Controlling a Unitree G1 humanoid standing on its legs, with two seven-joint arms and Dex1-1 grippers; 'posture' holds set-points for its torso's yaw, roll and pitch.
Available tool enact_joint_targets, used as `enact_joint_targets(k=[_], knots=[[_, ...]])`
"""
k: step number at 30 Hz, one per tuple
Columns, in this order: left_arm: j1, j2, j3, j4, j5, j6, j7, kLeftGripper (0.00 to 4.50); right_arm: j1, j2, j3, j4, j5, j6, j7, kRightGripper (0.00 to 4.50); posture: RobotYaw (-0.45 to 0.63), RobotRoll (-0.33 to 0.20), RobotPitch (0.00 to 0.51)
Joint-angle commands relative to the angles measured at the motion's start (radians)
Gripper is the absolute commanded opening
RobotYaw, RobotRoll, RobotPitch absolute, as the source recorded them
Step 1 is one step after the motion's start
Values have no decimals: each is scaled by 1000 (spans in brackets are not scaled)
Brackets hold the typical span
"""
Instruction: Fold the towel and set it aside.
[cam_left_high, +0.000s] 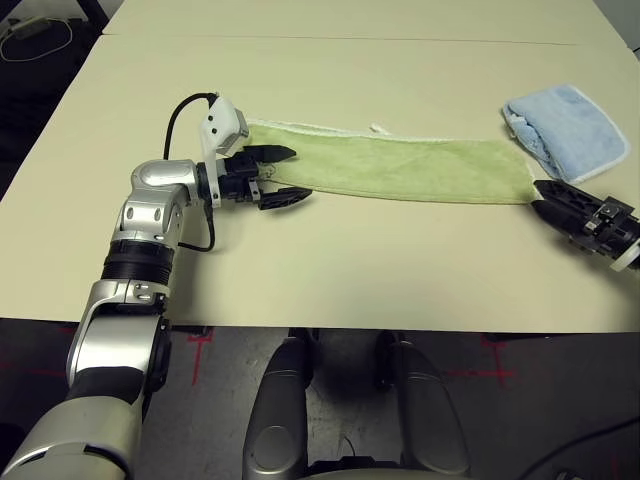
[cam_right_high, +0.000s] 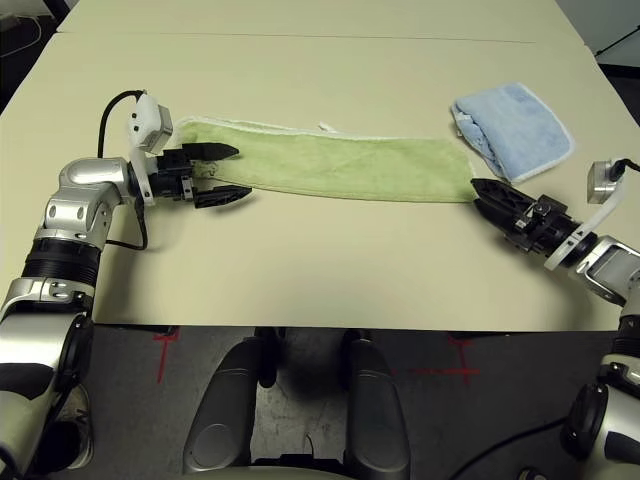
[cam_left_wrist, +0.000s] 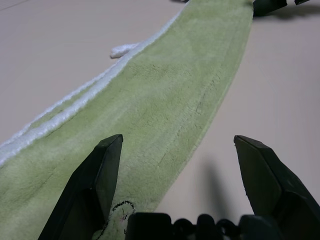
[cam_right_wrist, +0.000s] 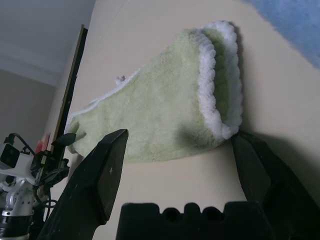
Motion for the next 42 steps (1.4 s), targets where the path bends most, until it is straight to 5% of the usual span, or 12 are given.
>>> enact_joint_targets(k=[1,4,7,17,34,42], knots=[[14,6,-10,-29,-9,12,-7,4500,11,18,49,15,-45,-3,-36,4452,24,0,280],[16,9,-9,-35,-10,17,-7,4500,8,25,62,11,-51,-14,-38,4452,27,0,279],[18,12,-9,-38,-10,20,-7,4500,5,28,66,14,-60,-38,-49,3824,28,0,279],[24,15,-11,-47,-9,31,-9,4500,28,30,52,-9,-51,-35,-53,59,25,0,275],[34,22,-13,-65,-11,48,-13,4500,71,23,-42,-44,-19,-62,-89,59,24,0,271],[29,21,-16,-59,-10,51,-14,4500,-24,5,-20,-30,-19,-108,-51,59,24,0,268]])
